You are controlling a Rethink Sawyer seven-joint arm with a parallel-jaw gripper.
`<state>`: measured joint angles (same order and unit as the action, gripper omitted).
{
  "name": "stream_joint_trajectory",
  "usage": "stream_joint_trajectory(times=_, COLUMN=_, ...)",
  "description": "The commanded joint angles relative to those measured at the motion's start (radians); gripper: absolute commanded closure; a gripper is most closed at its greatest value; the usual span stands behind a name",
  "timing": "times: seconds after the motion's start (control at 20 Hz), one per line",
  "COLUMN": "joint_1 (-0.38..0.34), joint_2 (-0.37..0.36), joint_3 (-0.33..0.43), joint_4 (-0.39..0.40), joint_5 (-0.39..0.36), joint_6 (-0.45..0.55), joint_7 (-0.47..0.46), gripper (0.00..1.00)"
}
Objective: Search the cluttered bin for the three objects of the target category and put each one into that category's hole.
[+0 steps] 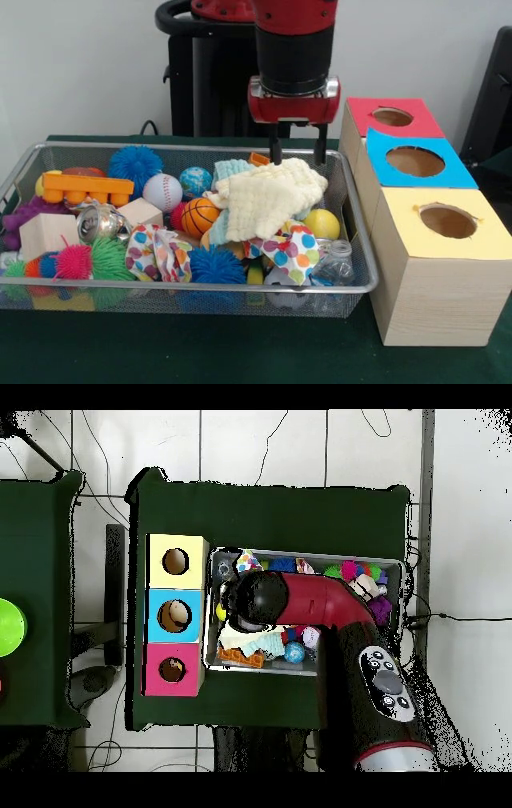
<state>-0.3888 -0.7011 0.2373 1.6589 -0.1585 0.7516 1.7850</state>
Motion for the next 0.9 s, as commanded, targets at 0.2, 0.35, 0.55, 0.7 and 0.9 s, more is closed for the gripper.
stream_joint_trajectory(times=0.2, joint_1=-0.081, joint_2=0.035, joint_3=0.049, joint_4=0.016, joint_5=-0.036, joint_6=0.077, joint_7=-0.080, gripper=0.00)
stream_joint_trajectory(times=0.35, joint_1=-0.089, joint_2=0.072, joint_3=0.040, joint_4=-0.014, joint_5=-0.077, joint_6=0.042, joint_7=-0.094, gripper=0.00)
stream_joint_trajectory(times=0.55, joint_1=-0.102, joint_2=0.118, joint_3=0.031, joint_4=-0.072, joint_5=-0.130, joint_6=0.028, joint_7=-0.126, gripper=0.00)
stream_joint_trajectory(times=0.7, joint_1=-0.129, joint_2=0.139, joint_3=0.042, joint_4=-0.100, joint_5=-0.156, joint_6=0.038, joint_7=-0.156, gripper=0.00)
stream_joint_trajectory(times=0.9, joint_1=-0.170, joint_2=0.154, joint_3=0.068, joint_4=-0.130, joint_5=-0.175, joint_6=0.065, joint_7=-0.198, gripper=0.00)
